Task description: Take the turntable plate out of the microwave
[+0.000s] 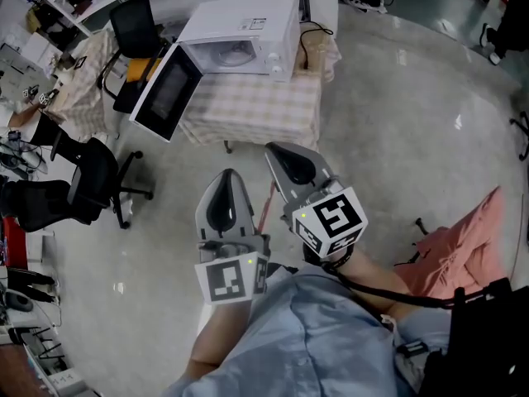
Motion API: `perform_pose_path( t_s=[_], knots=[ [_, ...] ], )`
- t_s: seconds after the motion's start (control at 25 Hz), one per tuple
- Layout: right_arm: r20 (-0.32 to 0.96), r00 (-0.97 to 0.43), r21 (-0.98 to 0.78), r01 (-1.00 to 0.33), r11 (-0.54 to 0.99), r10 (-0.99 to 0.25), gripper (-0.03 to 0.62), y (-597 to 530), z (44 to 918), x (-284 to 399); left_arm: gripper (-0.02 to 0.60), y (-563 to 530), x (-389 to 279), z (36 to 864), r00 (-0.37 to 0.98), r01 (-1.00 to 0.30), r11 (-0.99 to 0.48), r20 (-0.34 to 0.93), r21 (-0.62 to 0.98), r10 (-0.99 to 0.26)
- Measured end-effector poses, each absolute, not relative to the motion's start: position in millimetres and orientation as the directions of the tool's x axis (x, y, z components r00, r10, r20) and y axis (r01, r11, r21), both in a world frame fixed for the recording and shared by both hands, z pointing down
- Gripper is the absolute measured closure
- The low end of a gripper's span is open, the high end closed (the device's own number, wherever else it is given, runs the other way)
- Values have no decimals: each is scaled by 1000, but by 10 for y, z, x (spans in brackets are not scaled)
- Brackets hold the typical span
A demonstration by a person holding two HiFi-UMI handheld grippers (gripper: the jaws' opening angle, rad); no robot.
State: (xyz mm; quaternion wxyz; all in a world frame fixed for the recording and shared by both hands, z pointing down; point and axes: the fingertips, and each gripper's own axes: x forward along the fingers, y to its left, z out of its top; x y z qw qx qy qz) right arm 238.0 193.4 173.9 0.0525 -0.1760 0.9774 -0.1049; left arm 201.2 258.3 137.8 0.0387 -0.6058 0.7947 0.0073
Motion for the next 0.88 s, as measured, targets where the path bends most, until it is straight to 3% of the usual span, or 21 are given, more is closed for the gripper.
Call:
perform_pose_path(
  t_s=[0.52, 0.88],
  knots=[
    [-34, -939, -200, -330, 922, -343, 592, 1599, 1847, 1949, 575, 2258, 1578, 1470, -284, -959, 284, -83, 5, -955],
    [6, -932, -197, -356, 913, -362, 592, 1390, 2014, 1237, 575, 2032, 816, 1581, -268, -963, 265, -80, 43, -960]
  ],
)
